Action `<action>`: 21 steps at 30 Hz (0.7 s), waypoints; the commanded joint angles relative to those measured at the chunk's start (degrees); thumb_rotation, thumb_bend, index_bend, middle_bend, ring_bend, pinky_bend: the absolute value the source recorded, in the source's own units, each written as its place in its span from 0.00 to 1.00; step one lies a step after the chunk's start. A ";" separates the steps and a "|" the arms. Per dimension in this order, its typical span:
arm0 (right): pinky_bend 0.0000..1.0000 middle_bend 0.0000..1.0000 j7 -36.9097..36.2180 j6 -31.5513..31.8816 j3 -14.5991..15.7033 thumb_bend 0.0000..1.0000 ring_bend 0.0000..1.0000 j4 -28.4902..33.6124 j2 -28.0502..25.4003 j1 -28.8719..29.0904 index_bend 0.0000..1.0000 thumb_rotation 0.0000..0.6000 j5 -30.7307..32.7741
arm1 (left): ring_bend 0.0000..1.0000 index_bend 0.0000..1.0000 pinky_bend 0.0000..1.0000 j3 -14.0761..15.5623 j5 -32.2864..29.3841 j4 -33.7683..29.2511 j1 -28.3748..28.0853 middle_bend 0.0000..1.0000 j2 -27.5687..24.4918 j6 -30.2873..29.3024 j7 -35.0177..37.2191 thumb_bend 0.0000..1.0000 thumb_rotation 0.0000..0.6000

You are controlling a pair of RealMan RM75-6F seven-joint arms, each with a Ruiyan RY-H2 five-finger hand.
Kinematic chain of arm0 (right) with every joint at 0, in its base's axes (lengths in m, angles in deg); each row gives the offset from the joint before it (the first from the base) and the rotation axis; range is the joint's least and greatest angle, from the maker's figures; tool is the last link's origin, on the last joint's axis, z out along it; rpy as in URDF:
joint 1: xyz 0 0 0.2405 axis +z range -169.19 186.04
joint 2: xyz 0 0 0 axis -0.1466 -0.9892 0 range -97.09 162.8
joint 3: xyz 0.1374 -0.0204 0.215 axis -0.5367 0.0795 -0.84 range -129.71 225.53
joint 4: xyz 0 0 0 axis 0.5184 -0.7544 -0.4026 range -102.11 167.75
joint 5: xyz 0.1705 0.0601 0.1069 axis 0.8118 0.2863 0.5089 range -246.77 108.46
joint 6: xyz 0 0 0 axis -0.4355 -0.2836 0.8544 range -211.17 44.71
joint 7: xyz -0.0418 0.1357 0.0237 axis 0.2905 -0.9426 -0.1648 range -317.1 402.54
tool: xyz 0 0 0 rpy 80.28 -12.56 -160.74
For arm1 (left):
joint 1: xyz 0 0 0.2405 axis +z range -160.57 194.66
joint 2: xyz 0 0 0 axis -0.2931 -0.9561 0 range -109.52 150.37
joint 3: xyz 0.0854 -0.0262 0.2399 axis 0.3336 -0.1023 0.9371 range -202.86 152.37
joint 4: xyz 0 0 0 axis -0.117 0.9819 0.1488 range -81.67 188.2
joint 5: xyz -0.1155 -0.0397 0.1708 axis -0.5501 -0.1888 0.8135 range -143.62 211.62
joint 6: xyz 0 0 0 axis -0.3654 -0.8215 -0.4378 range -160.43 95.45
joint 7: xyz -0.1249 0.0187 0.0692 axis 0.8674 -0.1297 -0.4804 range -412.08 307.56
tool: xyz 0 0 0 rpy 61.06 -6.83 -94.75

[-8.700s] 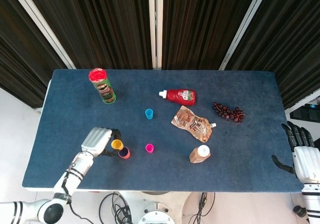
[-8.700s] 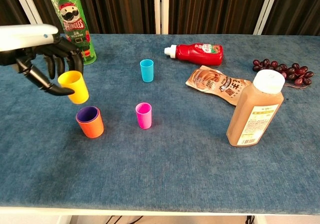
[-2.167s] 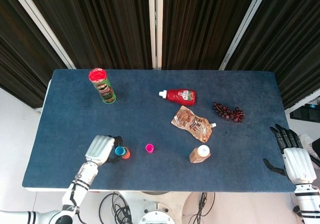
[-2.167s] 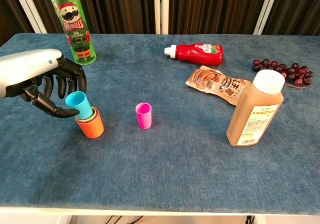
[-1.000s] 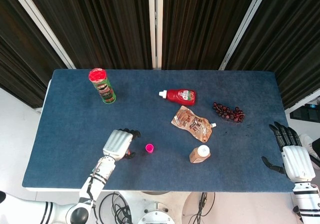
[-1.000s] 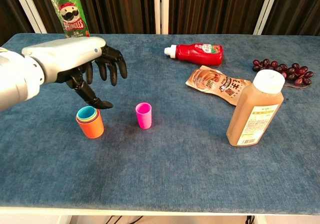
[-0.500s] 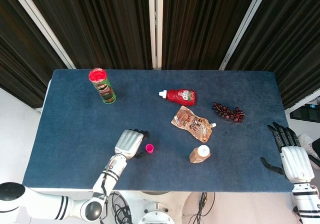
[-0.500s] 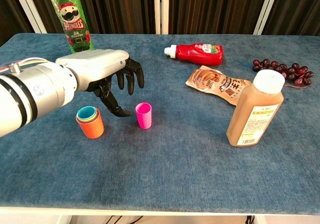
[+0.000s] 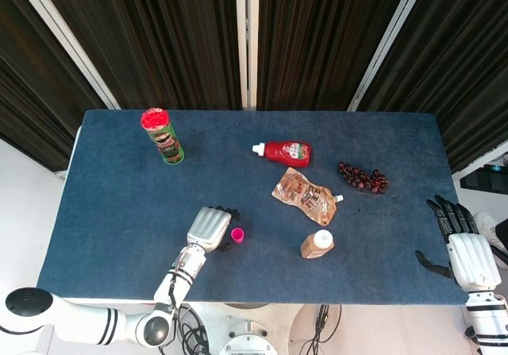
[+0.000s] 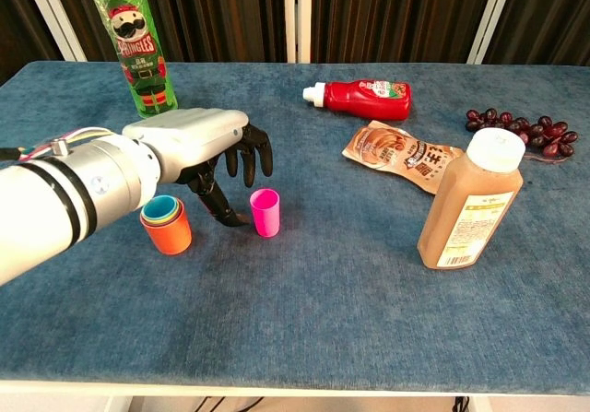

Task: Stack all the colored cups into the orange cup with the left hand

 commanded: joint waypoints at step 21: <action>0.00 0.00 -1.26 -0.83 0.15 0.17 0.00 -1.31 0.20 -0.03 0.00 1.00 0.80 | 0.44 0.45 0.53 0.20 3.70 6.09 -0.71 0.48 3.14 3.24 5.16 0.19 1.00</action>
